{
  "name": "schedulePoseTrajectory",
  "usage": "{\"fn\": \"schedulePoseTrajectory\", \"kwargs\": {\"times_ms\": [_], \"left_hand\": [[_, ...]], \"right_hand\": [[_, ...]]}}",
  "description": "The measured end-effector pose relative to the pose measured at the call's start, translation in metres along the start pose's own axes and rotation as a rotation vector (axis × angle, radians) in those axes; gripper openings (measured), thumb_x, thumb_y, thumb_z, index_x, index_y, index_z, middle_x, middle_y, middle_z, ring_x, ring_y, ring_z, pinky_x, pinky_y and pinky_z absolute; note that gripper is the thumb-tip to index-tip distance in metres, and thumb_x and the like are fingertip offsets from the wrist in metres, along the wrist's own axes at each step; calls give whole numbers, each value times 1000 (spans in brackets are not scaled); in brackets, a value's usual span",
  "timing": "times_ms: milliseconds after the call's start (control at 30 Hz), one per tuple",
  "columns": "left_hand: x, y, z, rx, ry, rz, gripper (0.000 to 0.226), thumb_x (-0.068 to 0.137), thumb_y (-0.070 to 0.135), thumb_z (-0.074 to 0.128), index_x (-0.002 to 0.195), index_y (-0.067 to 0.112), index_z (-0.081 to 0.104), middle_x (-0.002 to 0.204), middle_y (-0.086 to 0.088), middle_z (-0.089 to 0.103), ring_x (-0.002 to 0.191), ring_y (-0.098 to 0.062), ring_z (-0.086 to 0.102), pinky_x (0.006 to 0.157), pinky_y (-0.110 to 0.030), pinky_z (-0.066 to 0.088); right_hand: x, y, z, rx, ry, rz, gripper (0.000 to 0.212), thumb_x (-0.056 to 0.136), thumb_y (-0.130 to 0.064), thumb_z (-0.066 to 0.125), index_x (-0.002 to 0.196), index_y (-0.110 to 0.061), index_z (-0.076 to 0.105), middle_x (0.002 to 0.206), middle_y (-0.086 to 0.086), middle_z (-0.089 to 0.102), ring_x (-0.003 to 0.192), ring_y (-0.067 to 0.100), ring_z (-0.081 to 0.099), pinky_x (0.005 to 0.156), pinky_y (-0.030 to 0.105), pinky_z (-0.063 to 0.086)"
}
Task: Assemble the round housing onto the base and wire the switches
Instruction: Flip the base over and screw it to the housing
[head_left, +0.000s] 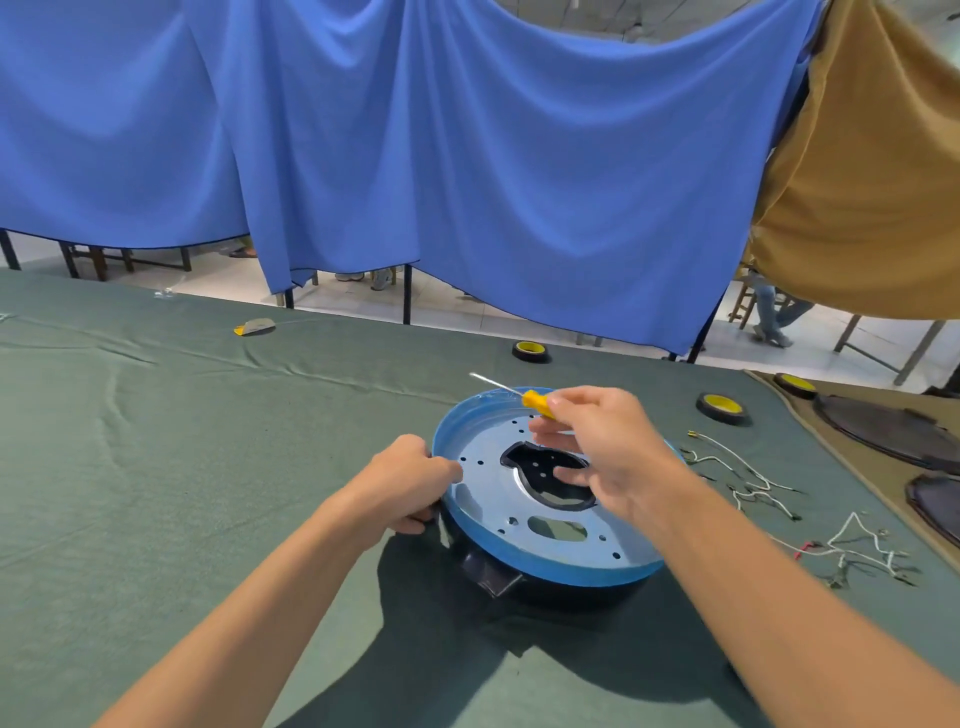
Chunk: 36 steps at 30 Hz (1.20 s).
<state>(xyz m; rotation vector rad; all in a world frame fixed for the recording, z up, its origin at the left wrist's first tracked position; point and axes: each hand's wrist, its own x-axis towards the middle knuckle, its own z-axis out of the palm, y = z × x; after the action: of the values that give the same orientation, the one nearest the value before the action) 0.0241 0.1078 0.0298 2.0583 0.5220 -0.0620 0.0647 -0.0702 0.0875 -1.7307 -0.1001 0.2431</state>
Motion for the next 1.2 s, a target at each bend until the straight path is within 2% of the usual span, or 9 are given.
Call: {"fn": "schedulePoseTrajectory", "kwargs": {"times_ms": [133, 233, 300, 400, 667, 867, 1033, 1133, 1200], "left_hand": [[-8, 5, 6, -164, 35, -60, 17, 86, 15, 52, 101, 8, 59, 89, -6, 61, 68, -19, 61, 60, -26, 54], [-13, 7, 8, -306, 36, -136, 21, 86, 19, 55, 105, 10, 60, 88, -7, 61, 67, -18, 61, 71, -30, 54], [-16, 8, 7, -350, 34, -178, 23, 86, 25, 56, 106, 14, 60, 94, -9, 63, 72, -20, 64, 75, -33, 54], [-20, 14, 7, -418, -11, -222, 23, 87, 30, 56, 107, 16, 57, 93, -13, 58, 69, -23, 60, 67, -33, 53], [-25, 25, 25, -583, 98, -322, 5, 93, 14, 47, 92, 10, 51, 82, -13, 53, 65, -23, 50, 52, -32, 38], [-24, 33, 31, -605, 187, -346, 13, 98, 11, 42, 86, 12, 48, 87, -12, 55, 70, -23, 52, 52, -34, 40], [-19, 33, 34, -624, 232, -349, 10, 97, 8, 41, 93, 11, 49, 95, -12, 56, 83, -25, 56, 65, -35, 47], [-21, 36, 35, -671, 273, -294, 8, 98, 6, 43, 96, 9, 50, 90, -10, 56, 76, -23, 55, 59, -32, 46], [-23, 39, 36, -706, 309, -231, 11, 97, 4, 43, 90, 6, 52, 85, -10, 56, 71, -23, 53, 57, -31, 44]], "right_hand": [[-1, 14, 21, 2, -30, -30, 11, 99, -24, 53, 105, -20, 61, 92, 6, 72, 94, 19, 67, 66, 30, 39], [0, 15, 26, 91, -25, -27, 14, 98, -25, 53, 107, -19, 62, 94, 6, 71, 89, 17, 66, 60, 28, 38], [0, 11, 24, 143, -13, -47, 14, 98, -27, 54, 106, -20, 63, 91, 4, 71, 86, 17, 64, 61, 28, 41], [0, 8, 22, 162, -5, -78, 15, 97, -28, 55, 105, -20, 64, 84, 1, 72, 83, 16, 62, 67, 31, 42], [-5, 11, 14, 150, -70, -73, 14, 97, -26, 55, 104, -18, 65, 91, 5, 72, 85, 18, 64, 79, 39, 47], [-7, 9, -17, 240, 0, -124, 14, 98, -22, 54, 100, -15, 66, 75, 0, 73, 76, 16, 63, 74, 34, 55], [-14, 14, -40, 249, 51, -146, 15, 98, -21, 54, 101, -13, 66, 76, 1, 73, 72, 17, 60, 69, 32, 53], [-18, 16, -49, 276, 76, -145, 16, 99, -21, 53, 101, -12, 66, 78, 3, 73, 70, 17, 59, 68, 32, 53], [-20, 17, -55, 299, 83, -147, 17, 99, -20, 53, 103, -11, 67, 79, 5, 73, 67, 16, 58, 66, 31, 52]]}}
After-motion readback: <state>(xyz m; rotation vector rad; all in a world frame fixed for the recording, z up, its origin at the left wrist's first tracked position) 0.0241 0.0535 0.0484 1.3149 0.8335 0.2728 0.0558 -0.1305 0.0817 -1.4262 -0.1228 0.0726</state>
